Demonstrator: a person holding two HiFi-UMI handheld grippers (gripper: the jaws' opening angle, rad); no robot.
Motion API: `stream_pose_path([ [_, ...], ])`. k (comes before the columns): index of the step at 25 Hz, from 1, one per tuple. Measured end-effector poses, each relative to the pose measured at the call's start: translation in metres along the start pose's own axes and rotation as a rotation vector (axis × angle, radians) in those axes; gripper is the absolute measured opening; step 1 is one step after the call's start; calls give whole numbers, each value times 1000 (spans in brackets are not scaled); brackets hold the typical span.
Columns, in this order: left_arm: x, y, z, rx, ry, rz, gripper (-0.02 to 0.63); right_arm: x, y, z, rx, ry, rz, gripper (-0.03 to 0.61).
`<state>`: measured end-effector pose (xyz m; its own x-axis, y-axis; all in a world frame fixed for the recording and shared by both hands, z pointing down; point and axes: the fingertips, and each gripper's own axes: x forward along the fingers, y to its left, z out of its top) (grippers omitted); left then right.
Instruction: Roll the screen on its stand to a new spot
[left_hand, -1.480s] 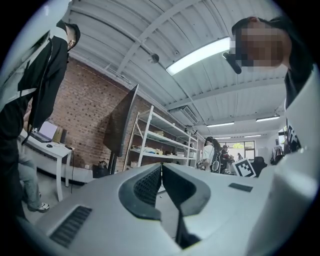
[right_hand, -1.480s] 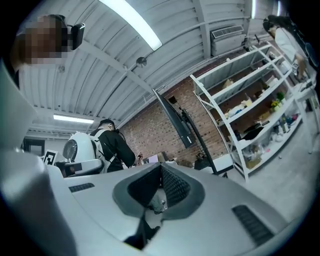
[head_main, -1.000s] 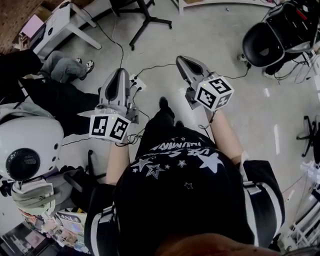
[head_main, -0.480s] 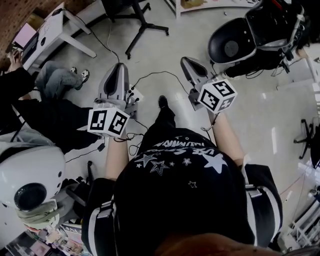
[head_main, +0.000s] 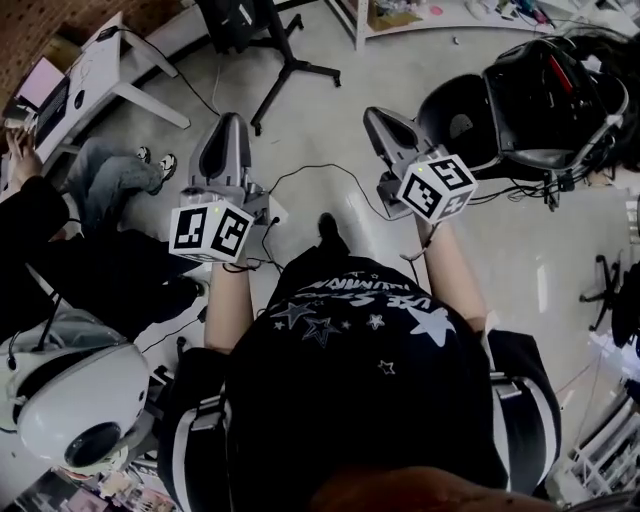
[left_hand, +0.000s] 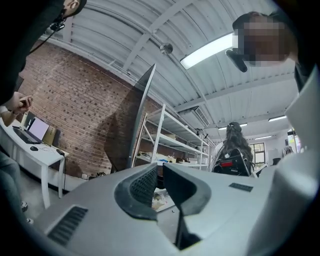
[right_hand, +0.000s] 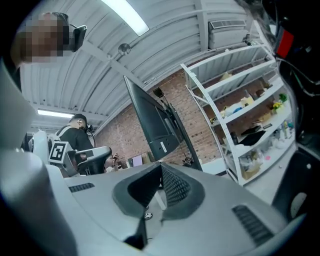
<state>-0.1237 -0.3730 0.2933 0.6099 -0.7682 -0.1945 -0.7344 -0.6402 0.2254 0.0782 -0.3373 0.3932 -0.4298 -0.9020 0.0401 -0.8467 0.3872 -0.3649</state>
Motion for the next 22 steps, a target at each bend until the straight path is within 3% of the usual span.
stream_pose_path([
  [3,33,18,2,12,6,3,17,31,-11,13,9,-12,12,6],
  [11,108,47,9,37,34,-25,117,88,-37,30,29,4,16,6],
  [14,124,56,6,43,44,-27,197,104,-44,35,29,2,15,6],
  [17,137,67,10,55,30,-23,262,120,-47,40,23,-3,19,6],
  [22,166,74,30,89,-16,-20,299,138,-51,43,17,10,41,6],
])
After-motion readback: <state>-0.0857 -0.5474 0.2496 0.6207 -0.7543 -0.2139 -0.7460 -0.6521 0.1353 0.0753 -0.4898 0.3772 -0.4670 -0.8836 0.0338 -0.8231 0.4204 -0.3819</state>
